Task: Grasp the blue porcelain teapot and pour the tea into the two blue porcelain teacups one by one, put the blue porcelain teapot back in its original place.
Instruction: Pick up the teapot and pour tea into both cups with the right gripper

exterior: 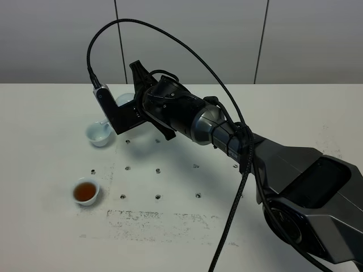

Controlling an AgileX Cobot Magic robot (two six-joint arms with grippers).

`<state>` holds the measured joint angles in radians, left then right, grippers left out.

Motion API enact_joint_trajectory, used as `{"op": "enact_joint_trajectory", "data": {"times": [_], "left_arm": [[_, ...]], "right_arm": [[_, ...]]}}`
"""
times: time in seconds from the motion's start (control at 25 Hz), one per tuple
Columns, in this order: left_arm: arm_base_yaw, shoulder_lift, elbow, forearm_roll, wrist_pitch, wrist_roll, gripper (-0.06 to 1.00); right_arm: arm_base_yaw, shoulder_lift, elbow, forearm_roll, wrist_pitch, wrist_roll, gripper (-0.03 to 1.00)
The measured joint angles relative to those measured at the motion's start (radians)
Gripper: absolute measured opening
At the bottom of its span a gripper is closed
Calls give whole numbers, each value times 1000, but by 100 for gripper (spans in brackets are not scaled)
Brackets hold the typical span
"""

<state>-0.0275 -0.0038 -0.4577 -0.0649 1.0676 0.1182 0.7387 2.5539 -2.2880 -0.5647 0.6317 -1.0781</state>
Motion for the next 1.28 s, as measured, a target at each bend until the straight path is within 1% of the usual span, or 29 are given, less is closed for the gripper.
{"op": "enact_joint_trajectory", "data": {"times": [0.48, 0.72, 1.04, 1.28], "left_arm": [[0, 0, 0, 0, 0, 0, 30], [0, 0, 0, 0, 0, 0, 30], [0, 0, 0, 0, 0, 0, 30], [0, 0, 0, 0, 0, 0, 30]], "right_arm": [[13, 2, 0, -121, -14, 0, 7], [13, 2, 0, -149, -15, -16, 7], [15, 2, 0, -153, -15, -50, 7], [20, 2, 0, -177, -33, -72, 7]]}}
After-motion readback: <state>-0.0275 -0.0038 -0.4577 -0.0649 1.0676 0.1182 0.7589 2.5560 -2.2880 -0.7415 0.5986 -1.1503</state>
